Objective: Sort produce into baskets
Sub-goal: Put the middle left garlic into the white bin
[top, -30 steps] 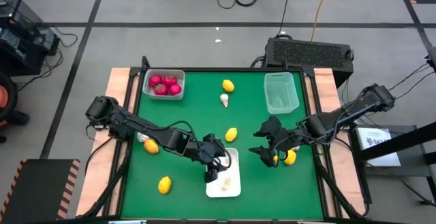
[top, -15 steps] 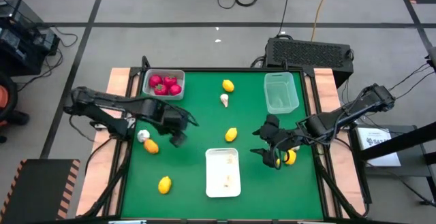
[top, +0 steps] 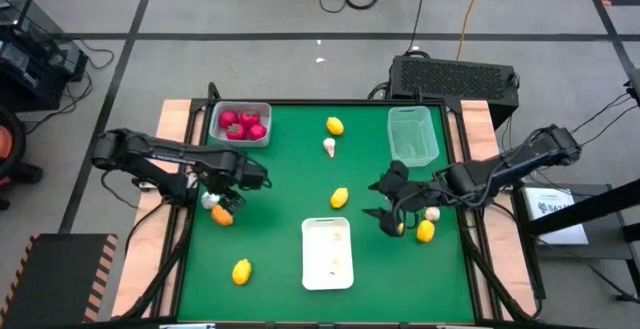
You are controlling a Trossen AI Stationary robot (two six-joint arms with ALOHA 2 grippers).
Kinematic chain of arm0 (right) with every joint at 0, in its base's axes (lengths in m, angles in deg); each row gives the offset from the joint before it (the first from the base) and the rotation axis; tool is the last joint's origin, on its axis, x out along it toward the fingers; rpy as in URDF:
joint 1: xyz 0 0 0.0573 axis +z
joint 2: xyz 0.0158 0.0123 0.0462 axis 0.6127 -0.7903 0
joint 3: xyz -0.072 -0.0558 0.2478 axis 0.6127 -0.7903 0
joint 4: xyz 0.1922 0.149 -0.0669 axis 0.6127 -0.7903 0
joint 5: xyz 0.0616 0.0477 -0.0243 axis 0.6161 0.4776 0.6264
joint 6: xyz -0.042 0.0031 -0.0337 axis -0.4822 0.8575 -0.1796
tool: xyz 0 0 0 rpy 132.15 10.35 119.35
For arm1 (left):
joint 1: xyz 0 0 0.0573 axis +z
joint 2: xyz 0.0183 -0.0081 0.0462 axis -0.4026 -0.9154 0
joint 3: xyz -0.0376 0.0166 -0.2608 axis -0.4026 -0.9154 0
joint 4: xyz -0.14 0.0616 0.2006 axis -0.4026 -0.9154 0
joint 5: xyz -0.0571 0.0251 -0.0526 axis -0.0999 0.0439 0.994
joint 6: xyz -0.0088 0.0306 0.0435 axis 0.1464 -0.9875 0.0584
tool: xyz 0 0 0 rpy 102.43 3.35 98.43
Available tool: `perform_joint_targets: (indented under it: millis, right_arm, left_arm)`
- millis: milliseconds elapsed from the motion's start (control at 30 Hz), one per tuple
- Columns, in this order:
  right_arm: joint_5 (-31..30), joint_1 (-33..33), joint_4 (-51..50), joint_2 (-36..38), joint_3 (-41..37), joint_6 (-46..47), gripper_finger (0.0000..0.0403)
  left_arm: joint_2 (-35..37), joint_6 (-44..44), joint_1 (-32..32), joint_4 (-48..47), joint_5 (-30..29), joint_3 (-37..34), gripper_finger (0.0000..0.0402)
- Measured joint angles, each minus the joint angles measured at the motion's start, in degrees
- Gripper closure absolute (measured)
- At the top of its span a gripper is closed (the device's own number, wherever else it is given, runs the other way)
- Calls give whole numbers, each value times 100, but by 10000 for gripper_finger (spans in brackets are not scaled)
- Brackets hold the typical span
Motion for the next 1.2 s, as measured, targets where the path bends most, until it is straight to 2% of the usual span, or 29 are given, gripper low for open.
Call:
perform_joint_targets:
  millis: [233, 500, 967, 1200]
  right_arm:
    - [-12, -239, 365, 0, 1, 339, 90]
    - [-12, -371, 418, 0, 2, 649, 90]
    - [-12, -503, 580, 0, 2, 649, 90]
    - [-12, -503, 581, 0, 2, 649, 90]
  left_arm:
    - [0, -730, 64, 183, -11, -697, 121]
    - [0, -1185, 95, 623, -104, -929, 128]
    - [0, -1329, 176, 604, -14, -933, 238]
    - [-1, -1343, 183, 607, 0, -970, 272]
